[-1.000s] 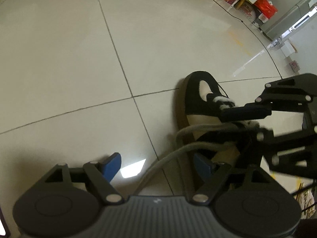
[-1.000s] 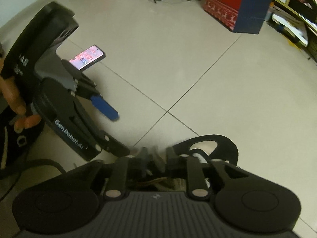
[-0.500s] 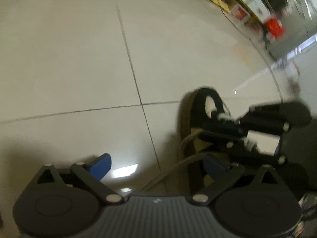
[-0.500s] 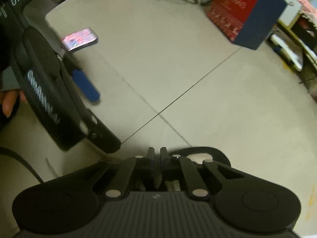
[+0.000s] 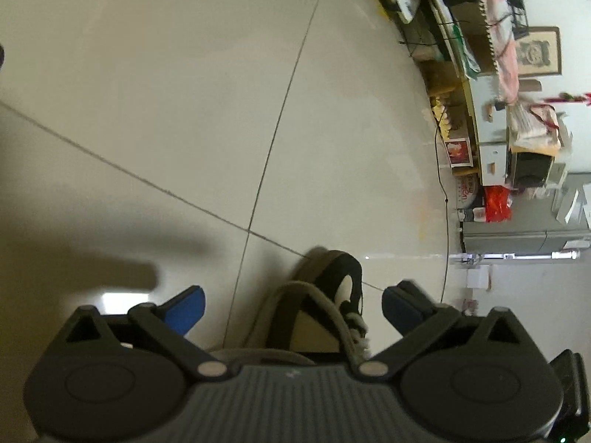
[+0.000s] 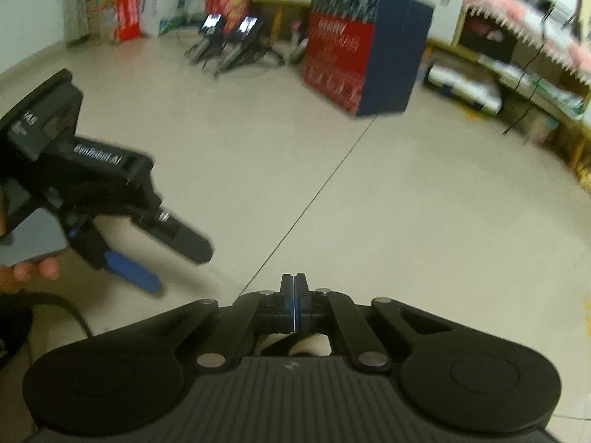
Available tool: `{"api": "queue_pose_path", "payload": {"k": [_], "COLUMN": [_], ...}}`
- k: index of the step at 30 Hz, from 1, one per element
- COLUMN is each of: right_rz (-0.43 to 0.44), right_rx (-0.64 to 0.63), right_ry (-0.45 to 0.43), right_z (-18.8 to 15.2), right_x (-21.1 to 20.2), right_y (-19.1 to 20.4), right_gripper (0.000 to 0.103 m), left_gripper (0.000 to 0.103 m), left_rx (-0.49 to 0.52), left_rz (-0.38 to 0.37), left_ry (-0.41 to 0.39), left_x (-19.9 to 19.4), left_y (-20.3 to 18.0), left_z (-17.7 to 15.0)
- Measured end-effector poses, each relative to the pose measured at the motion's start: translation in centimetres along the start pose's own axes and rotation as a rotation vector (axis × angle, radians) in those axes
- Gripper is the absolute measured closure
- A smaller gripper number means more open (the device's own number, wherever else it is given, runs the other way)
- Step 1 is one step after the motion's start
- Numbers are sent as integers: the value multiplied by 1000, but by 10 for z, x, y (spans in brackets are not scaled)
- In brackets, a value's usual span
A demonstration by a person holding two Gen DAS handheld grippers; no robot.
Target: Lace up shoes with both hands
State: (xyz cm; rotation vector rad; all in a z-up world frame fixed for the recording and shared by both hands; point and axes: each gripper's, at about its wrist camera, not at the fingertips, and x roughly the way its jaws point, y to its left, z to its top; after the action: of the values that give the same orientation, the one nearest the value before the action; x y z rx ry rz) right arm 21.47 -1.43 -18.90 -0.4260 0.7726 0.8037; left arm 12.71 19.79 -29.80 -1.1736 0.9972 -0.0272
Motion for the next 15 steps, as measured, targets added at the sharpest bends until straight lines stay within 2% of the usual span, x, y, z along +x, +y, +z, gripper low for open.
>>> {"api": "queue_pose_path", "payload": {"k": [4, 5, 6, 8, 11, 14, 15], "right_rz": [45, 50, 52, 54, 52, 38, 39], "right_rx": [-1, -9, -19, -38, -64, -83, -70], "right_ry": [73, 93, 109, 132, 169, 176, 171], "right_z": [-4, -6, -8, -10, -14, -19, -20], "right_x": [14, 17, 21, 26, 35, 42, 43], "right_y": [9, 12, 15, 21, 27, 30, 30], "right_gripper": [97, 91, 78, 72, 73, 98, 98], "left_gripper": [1, 1, 1, 1, 1, 1, 1], "left_rx": [-6, -5, -5, -7, -7, -16, -31], "left_rz": [5, 4, 6, 7, 3, -14, -30], "left_ry": [13, 15, 18, 27, 33, 41, 49], "left_x": [5, 6, 7, 9, 9, 10, 11], "left_y": [-1, -1, 0, -1, -1, -1, 0], "left_z": [-3, -3, -3, -3, -1, -1, -1]}}
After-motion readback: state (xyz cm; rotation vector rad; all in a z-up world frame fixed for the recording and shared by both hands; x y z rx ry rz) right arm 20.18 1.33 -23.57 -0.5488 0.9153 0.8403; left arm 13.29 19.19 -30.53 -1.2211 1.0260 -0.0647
